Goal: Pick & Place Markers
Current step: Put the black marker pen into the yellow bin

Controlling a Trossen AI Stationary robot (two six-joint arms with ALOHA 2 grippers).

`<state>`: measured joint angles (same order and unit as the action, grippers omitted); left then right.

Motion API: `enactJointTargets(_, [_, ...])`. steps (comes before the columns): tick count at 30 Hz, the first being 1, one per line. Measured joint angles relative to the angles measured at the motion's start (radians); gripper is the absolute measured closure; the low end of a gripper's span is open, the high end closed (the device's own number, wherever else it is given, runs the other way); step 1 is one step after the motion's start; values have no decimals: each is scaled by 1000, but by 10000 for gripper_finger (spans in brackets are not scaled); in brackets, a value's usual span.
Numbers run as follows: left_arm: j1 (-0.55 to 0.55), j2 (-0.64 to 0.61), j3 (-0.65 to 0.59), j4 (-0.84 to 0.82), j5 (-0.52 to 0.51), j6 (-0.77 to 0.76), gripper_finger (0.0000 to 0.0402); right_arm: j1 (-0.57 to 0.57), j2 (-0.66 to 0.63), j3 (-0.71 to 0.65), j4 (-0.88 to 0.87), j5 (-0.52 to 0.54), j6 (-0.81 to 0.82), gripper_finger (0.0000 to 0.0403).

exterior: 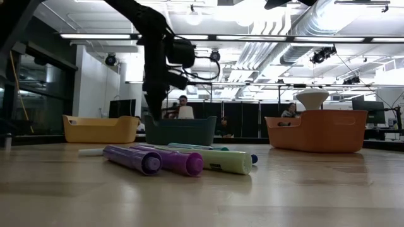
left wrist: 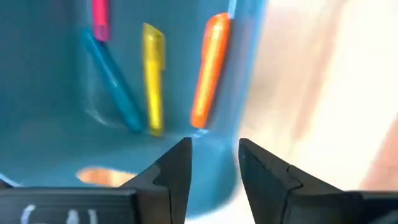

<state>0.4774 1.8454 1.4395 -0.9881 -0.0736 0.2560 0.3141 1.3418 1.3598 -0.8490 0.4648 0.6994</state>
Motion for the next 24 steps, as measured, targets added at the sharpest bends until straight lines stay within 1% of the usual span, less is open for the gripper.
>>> enactJointTargets(3, [-9, -33, 0, -29, 57, -53, 274, 0, 0, 0, 0, 0, 0, 197])
enactJointTargets(11, [-75, -114, 0, -127, 68, -140, 274, 0, 0, 0, 0, -12, 0, 198])
enactJointTargets(16, [-152, -158, -2, -182, 128, -238, 274, 0, 0, 0, 0, -28, -2, 197])
enactJointTargets(18, [-195, -174, 0, -172, 138, -272, 274, 0, 0, 0, 0, -27, -3, 198])
enactJointTargets(24, [-313, -190, -1, -174, 112, -371, 273, 0, 0, 0, 0, -37, -6, 197])
